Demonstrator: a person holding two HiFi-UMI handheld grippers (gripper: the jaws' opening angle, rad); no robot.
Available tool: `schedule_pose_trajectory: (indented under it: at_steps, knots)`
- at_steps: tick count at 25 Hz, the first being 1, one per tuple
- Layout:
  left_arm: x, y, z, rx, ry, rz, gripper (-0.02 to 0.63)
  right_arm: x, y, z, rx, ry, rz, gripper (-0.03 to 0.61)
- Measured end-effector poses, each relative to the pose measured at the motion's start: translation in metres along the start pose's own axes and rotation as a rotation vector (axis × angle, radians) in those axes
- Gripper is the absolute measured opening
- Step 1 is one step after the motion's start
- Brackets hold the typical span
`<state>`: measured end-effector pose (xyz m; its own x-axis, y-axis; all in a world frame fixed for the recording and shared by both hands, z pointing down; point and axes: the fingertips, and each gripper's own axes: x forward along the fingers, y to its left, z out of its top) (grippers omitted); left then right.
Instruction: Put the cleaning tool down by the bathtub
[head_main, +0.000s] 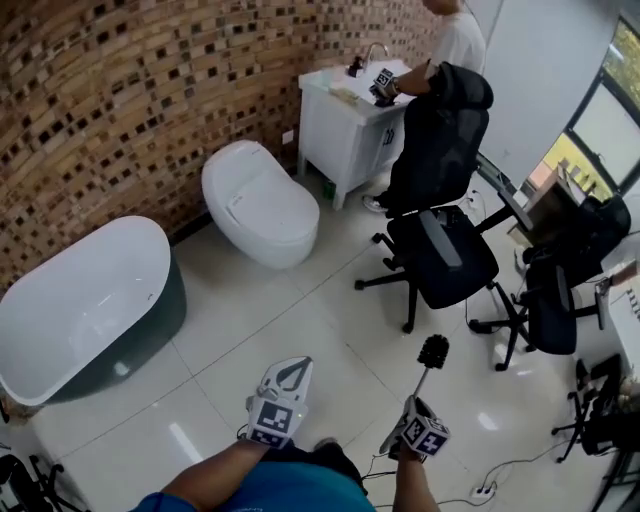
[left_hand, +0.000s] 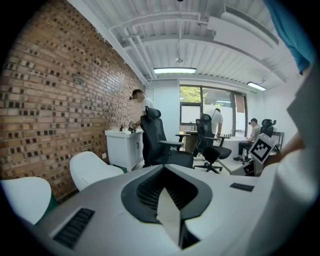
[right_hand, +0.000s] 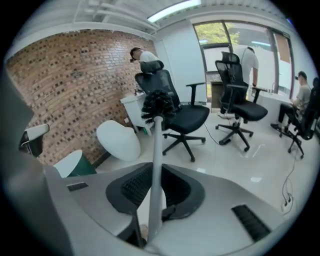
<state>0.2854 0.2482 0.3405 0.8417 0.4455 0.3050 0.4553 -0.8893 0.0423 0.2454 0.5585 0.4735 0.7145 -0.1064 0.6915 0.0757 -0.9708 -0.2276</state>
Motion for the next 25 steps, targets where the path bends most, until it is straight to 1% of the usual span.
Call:
schedule_pose_trajectory:
  at_steps: [1, 3, 5, 8, 13, 19, 25]
  knots:
    - [-0.015, 0.01, 0.014, -0.001, -0.018, 0.022, 0.0, -0.014, 0.016, 0.018, -0.036, -0.031, 0.016, 0.075]
    - [-0.039, 0.028, 0.03, -0.001, -0.05, 0.064, 0.0, -0.033, 0.043, 0.045, -0.096, -0.09, 0.044, 0.075]
    - [-0.056, 0.046, 0.034, 0.002, -0.07, 0.106, 0.0, -0.039, 0.065, 0.055, -0.113, -0.13, 0.079, 0.075]
    - [-0.085, 0.075, 0.034, 0.004, -0.091, 0.167, 0.0, -0.047, 0.105, 0.053, -0.123, -0.151, 0.133, 0.075]
    - [-0.131, 0.105, 0.015, -0.015, -0.089, 0.261, 0.0, -0.051, 0.154, 0.036, -0.224, -0.133, 0.204, 0.075]
    - [-0.166, 0.112, 0.021, -0.023, -0.114, 0.385, 0.0, -0.046, 0.181, 0.042, -0.325, -0.13, 0.306, 0.075]
    - [-0.195, 0.113, 0.019, -0.032, -0.107, 0.485, 0.0, -0.041, 0.218, 0.046, -0.392, -0.128, 0.428, 0.075]
